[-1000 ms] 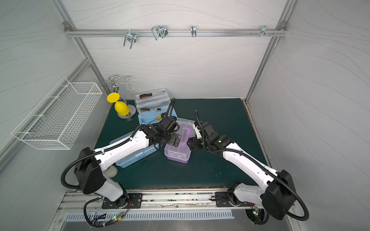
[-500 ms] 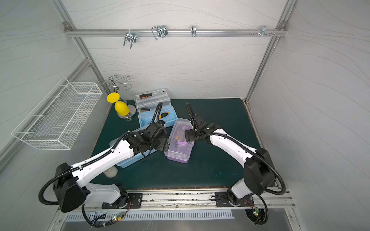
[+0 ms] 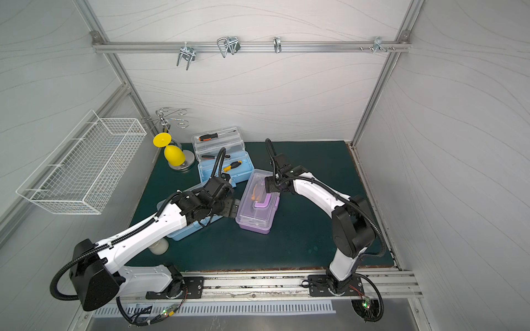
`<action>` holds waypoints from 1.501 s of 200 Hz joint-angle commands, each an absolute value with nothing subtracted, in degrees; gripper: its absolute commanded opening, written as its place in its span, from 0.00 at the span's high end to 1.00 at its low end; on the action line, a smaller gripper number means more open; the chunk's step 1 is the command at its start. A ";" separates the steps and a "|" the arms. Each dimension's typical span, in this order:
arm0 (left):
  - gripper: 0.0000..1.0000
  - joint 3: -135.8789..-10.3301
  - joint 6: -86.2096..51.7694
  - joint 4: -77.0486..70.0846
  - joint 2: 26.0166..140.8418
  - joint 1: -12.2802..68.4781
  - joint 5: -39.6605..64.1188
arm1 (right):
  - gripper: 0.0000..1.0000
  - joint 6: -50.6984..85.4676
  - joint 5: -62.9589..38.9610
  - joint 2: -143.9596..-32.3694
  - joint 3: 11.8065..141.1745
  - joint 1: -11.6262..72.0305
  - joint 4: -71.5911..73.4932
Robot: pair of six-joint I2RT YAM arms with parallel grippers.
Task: Close toolboxes
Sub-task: Move the toolbox to the center of the board.
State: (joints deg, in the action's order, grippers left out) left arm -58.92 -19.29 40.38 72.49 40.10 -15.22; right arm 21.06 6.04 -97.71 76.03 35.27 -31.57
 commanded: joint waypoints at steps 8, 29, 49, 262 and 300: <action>0.01 -58.45 -19.87 38.59 71.10 39.31 -14.07 | 0.22 20.56 9.03 -100.72 77.05 34.54 -34.94; 0.01 -58.14 -19.86 38.32 71.02 39.18 -13.80 | 0.23 21.13 14.36 -101.46 77.62 33.86 -35.91; 0.01 -57.68 -19.87 38.10 71.02 38.95 -13.54 | 0.23 21.66 17.67 -101.71 77.74 32.00 -36.12; 0.01 -61.06 -18.25 37.27 76.34 36.54 -11.10 | 0.22 18.32 15.73 -98.81 78.24 5.38 -33.95; 0.01 -68.20 -15.98 37.15 82.94 36.56 -10.02 | 0.20 17.74 14.93 -92.05 76.04 11.13 -34.28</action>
State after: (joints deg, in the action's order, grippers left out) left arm -62.67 -17.78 38.44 79.46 36.86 -10.90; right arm 19.35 14.59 -97.62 77.54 7.57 -31.51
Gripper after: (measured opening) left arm 0.992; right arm 0.795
